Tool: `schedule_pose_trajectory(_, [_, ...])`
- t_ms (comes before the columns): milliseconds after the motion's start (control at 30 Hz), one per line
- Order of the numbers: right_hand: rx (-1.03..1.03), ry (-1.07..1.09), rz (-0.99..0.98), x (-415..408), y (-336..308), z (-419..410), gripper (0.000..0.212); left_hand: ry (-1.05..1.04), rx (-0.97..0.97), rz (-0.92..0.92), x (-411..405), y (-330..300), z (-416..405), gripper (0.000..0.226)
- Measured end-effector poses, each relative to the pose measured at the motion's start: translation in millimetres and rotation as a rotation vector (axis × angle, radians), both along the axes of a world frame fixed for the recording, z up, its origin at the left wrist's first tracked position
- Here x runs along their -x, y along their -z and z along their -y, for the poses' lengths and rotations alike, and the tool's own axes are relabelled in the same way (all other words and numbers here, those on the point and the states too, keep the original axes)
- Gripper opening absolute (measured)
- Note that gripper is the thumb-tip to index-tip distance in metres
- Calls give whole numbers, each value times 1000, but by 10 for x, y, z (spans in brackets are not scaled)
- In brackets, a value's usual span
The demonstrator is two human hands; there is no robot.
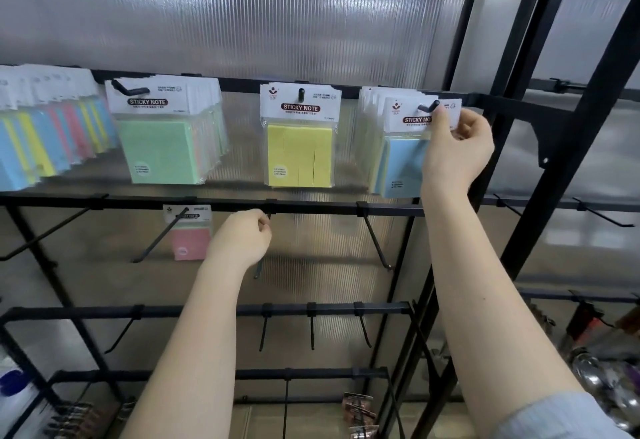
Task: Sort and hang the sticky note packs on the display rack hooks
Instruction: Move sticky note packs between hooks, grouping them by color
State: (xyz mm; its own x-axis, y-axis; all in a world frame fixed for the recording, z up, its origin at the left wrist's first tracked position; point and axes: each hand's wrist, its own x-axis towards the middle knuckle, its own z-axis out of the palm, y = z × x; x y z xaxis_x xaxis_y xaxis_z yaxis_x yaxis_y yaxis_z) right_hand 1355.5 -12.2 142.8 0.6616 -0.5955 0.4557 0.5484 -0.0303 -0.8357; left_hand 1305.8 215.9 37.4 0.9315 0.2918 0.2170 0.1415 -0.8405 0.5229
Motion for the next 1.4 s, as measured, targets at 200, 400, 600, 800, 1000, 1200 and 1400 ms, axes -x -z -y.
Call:
schedule_pose_trajectory(200, [-24, 9, 23, 88, 96, 61, 14, -70, 48, 47, 216, 40, -27, 26])
schedule_pose_trajectory(400, [-36, 19, 17, 319, 322, -63, 15, -190, 84, 89, 561, 182, -75, 23])
schedule_pose_trajectory(600, [-21, -94, -43, 544, 576, -330, 8, -309, 83, 144, 798, 193, -250, 21])
schedule_pose_trajectory(800, [129, -298, -166, 677, 784, -735, 13, -389, 99, 228, 925, 134, -552, 21])
schedule_pose_trajectory(1000, [542, -499, -275, 617, 899, -1343, 21, -437, 95, 265, 912, 61, -1069, 22])
schedule_pose_trajectory(1200, [750, -459, -359, 439, 1019, -2101, 24, -352, 50, 198, 707, 2, -1733, 24])
schedule_pose_trajectory(1400, [729, -431, -590, 167, 1294, -2707, 28, -234, -4, 49, 473, -46, -2325, 25])
